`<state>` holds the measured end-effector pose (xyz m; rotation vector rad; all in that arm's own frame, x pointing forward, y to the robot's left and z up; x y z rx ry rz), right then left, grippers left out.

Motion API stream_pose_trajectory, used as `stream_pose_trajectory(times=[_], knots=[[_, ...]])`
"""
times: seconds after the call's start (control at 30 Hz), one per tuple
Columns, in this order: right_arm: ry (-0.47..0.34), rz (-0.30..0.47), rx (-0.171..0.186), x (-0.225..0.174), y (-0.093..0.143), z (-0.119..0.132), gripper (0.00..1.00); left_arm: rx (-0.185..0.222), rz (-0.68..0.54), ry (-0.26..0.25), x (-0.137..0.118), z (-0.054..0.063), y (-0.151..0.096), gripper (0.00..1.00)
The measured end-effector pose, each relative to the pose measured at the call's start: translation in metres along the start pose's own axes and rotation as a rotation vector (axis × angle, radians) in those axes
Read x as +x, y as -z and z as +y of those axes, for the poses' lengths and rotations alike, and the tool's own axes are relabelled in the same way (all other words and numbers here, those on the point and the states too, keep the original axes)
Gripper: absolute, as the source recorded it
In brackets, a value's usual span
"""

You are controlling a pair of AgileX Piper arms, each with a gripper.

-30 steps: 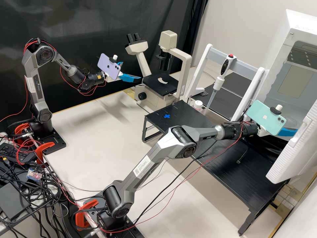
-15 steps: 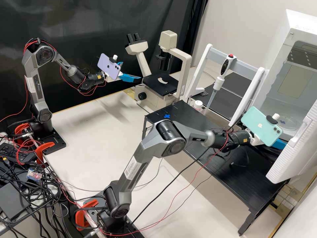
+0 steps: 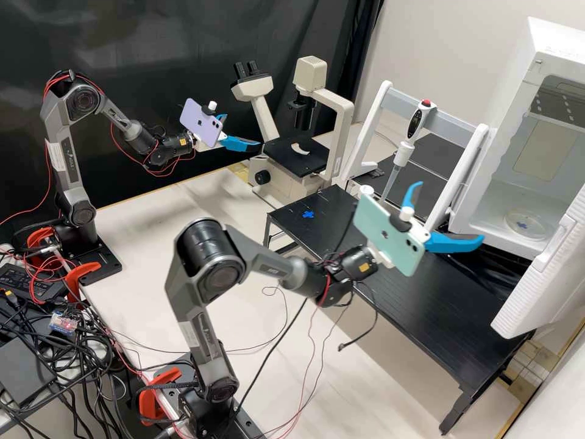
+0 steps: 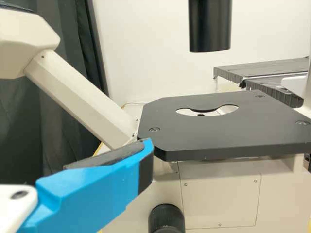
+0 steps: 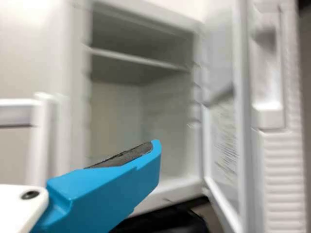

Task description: Move the petri dish to the incubator

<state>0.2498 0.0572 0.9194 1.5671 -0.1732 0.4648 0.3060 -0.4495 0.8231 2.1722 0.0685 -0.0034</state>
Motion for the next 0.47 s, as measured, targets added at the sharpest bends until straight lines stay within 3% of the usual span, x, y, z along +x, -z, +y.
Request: stream_pose_trajectory(times=[0.13,0.27,0.33,0.47], knots=[[0.044,0.085,0.022,-0.034,0.022,-0.012,1.00,0.000,0.000,0.000,0.000,0.000,0.000,1.00],[0.066,0.110,0.053,-0.065,0.037,-0.029,1.00,0.000,0.000,0.000,0.000,0.000,0.000,1.00],[0.096,0.128,0.041,-0.077,0.042,-0.036,1.00,0.000,0.000,0.000,0.000,0.000,0.000,1.00],[0.158,0.129,0.081,-0.093,0.042,-0.049,1.00,0.000,0.000,0.000,0.000,0.000,0.000,1.00]])
